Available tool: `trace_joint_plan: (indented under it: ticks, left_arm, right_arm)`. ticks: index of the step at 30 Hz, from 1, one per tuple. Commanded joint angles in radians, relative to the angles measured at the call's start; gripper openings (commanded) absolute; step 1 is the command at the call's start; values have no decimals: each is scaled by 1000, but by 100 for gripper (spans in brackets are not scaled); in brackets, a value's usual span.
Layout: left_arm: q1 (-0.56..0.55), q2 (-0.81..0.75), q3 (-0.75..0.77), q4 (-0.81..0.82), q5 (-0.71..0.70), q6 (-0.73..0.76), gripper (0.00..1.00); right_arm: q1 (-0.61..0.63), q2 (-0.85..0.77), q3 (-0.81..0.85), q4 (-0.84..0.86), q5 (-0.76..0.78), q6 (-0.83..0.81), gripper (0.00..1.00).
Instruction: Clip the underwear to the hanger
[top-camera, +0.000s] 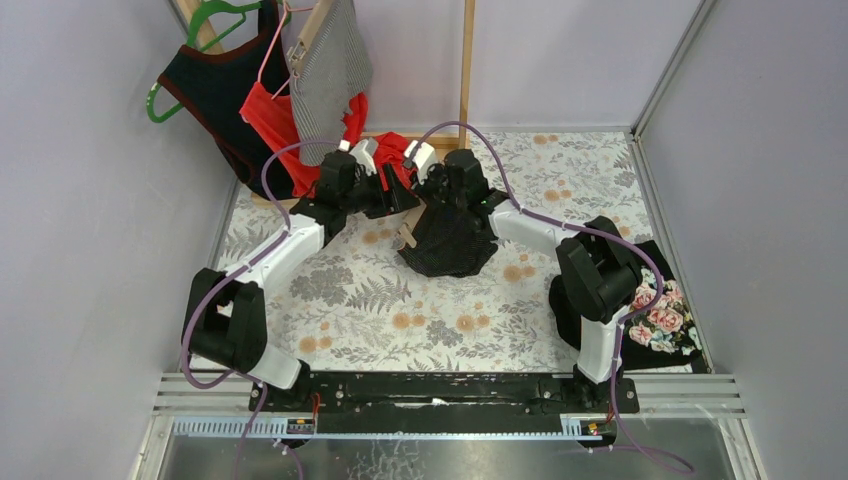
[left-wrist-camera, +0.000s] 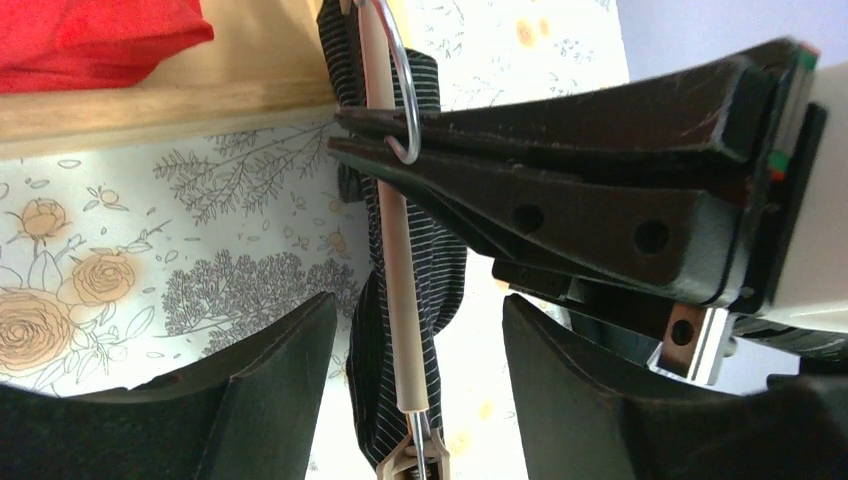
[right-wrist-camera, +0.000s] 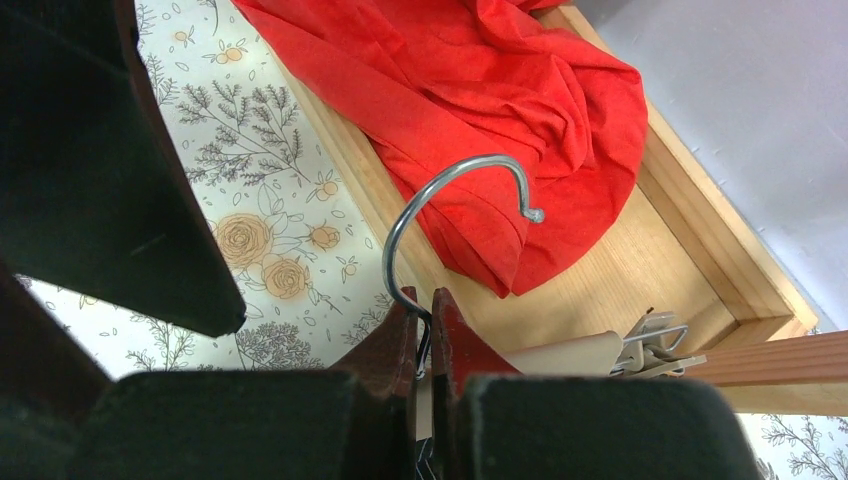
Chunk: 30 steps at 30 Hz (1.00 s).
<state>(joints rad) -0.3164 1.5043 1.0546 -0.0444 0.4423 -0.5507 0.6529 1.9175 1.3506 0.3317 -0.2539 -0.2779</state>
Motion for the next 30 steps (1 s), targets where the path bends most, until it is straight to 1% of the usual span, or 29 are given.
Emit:
trace_joint_plan:
  ticks: [1, 3, 6, 8, 11, 18, 22, 24, 27, 30]
  left_arm:
    - [-23, -14, 22, -54, -11, 40, 60]
    - [-28, -17, 20, -64, -10, 46, 57]
    - [-29, -20, 8, -65, -11, 50, 50]
    - [-31, -21, 3, -62, -6, 49, 44]
    - [-36, -21, -4, -55, -2, 46, 38]
    - [-44, -18, -9, -45, 13, 50, 34]
    - [-44, -19, -8, -45, 14, 50, 25]
    - [-44, -20, -8, -45, 17, 50, 18]
    - [-45, -23, -8, -45, 20, 48, 15]
    - [-47, -21, -11, -45, 25, 46, 7]
  right_arm:
    - [11, -66, 62, 26, -24, 4, 0]
    - [11, -68, 67, 24, -27, 3, 0]
    - [11, -71, 71, 24, -34, 4, 0]
    - [12, -71, 74, 27, -40, 3, 0]
    - [14, -72, 79, 26, -44, 3, 0]
    - [20, -72, 89, 24, -54, 1, 0]
    - [22, -73, 92, 22, -56, -2, 0]
    - [23, -74, 96, 19, -54, -6, 0]
    - [24, -75, 100, 17, -52, -11, 0]
    - [23, -77, 104, 17, -53, -14, 0]
